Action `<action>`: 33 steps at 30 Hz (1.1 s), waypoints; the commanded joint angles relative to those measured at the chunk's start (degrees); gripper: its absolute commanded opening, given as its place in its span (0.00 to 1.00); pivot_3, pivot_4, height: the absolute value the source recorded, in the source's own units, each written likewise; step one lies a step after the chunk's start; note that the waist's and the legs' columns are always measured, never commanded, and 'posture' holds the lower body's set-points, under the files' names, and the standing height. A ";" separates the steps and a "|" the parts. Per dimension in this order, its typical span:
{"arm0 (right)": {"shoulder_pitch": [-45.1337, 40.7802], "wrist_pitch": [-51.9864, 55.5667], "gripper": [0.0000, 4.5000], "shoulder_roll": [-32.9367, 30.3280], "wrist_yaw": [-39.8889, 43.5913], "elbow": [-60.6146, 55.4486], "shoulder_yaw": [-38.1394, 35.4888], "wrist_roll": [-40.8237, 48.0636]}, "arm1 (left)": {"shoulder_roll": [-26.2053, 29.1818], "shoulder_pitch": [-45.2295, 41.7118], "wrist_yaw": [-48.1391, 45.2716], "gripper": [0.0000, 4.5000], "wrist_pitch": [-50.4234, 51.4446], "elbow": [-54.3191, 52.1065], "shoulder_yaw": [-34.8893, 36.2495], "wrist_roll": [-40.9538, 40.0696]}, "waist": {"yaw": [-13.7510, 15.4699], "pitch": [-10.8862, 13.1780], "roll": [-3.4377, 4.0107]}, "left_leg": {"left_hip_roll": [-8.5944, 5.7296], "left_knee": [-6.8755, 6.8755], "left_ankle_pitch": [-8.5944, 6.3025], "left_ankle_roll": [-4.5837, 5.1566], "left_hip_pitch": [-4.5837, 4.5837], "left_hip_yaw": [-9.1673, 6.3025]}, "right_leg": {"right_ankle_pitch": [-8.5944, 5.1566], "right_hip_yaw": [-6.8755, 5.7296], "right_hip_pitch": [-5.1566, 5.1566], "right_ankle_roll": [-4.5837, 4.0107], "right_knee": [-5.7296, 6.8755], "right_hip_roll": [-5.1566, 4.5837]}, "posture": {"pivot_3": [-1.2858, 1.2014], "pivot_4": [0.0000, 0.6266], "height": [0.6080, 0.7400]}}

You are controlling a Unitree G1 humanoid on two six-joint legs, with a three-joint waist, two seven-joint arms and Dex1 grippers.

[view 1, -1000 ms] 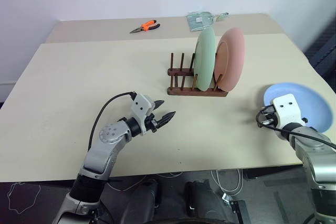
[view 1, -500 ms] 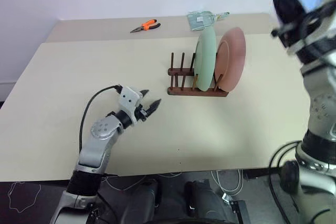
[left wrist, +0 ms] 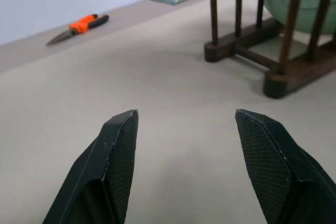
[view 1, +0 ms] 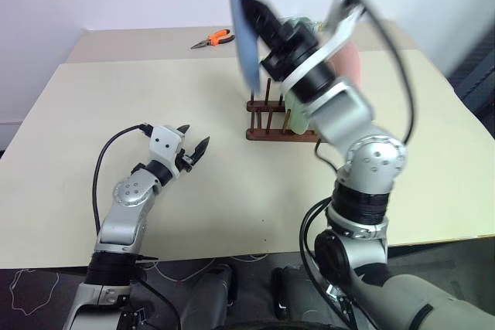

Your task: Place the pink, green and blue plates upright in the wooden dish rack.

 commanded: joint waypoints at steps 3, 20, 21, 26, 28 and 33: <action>-1.14 -1.82 0.01 1.19 -2.79 0.50 -1.59 1.01 | 0.11 0.89 0.54 0.67 0.42 -4.21 0.87 -0.19 | -0.05 0.01 0.01 | 0.00 -0.05 0.00 0.00 -0.01 0.00 | 0.00 0.00 -0.05 0.00 -0.01 0.01 | 0.52 0.24 0.89; -4.12 -3.33 0.01 -0.16 -2.66 -0.41 -2.85 3.41 | -1.15 0.22 -0.53 0.67 1.45 -4.30 -0.76 -0.13 | -0.53 0.01 0.02 | 0.01 -0.08 0.01 -0.01 -0.01 0.00 | 0.00 0.00 -0.02 0.00 0.01 0.03 | 0.52 0.24 0.89; -4.27 -3.46 0.01 -0.17 -2.89 -0.37 -2.99 3.63 | -1.16 0.29 -0.59 0.67 1.47 -4.35 -0.80 -0.14 | -0.58 0.01 0.02 | 0.01 -0.08 0.01 -0.01 -0.01 0.00 | 0.00 0.00 -0.02 0.00 0.01 0.03 | 0.52 0.24 0.89; -3.89 -4.21 0.01 0.17 -4.09 1.20 -3.81 3.81 | -1.19 0.57 -0.71 0.67 1.60 -4.68 -0.93 -0.14 | -1.21 0.01 0.02 | 0.01 -0.10 0.01 -0.01 -0.01 -0.01 | 0.00 0.00 0.00 0.00 0.01 0.02 | 0.52 0.24 0.89; -3.40 -4.13 0.01 0.40 -4.37 2.15 -4.06 3.79 | -1.18 0.60 -0.72 0.67 1.66 -4.77 -1.02 -0.14 | -1.25 0.01 0.02 | 0.02 -0.12 0.01 -0.01 -0.01 -0.01 | 0.00 0.00 0.00 0.00 0.01 0.03 | 0.52 0.24 0.89; -2.55 -3.51 0.01 0.90 -4.74 3.31 -4.00 3.96 | -1.21 0.74 -0.67 0.67 2.00 -5.15 -1.10 -0.11 | -1.29 0.01 0.02 | 0.02 -0.13 0.01 -0.01 -0.01 0.00 | 0.00 0.00 -0.01 0.00 0.01 0.03 | 0.52 0.24 0.89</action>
